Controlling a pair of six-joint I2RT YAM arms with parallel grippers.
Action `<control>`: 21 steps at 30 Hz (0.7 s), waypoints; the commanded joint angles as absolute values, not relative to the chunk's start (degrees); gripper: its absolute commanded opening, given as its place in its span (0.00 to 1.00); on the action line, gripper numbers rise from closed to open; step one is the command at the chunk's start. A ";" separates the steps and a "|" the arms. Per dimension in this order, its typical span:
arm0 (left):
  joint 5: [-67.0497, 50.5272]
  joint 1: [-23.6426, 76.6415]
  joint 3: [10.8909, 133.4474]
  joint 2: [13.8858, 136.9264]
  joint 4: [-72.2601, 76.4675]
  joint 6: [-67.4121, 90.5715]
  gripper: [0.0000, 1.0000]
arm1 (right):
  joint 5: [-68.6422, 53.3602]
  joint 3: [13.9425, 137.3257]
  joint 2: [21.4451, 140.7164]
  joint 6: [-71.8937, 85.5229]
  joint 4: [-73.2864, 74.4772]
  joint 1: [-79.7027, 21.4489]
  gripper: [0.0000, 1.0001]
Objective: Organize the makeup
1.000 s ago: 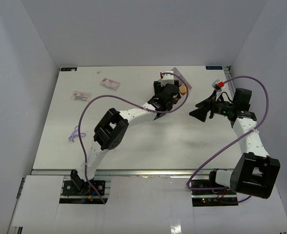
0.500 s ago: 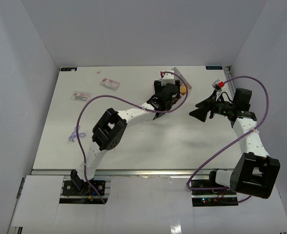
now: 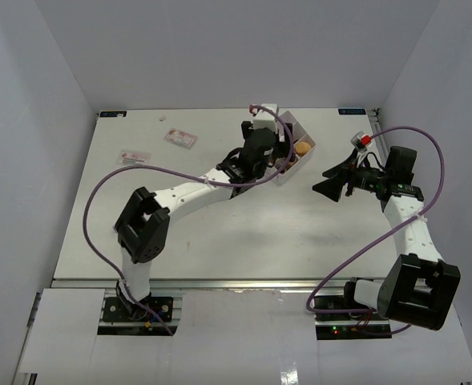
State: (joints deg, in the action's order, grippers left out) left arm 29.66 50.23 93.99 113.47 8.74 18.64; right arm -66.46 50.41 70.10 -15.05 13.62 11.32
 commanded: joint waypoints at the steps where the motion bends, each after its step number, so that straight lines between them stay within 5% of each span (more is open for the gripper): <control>1: 23.09 46.96 80.39 95.17 0.00 25.19 0.98 | -68.29 49.83 67.59 -15.37 13.18 11.78 0.90; 6: 4.45 30.13 61.31 79.82 -16.11 40.14 0.98 | -67.91 49.65 67.24 -15.29 13.36 11.78 0.90; 13: 4.68 12.60 47.37 58.93 -31.74 39.98 0.98 | -65.58 49.94 66.64 -15.56 14.38 11.78 0.90; 21: 0.51 -6.94 42.01 62.78 -39.18 47.13 0.97 | -65.92 50.15 67.26 -16.57 15.57 11.78 0.90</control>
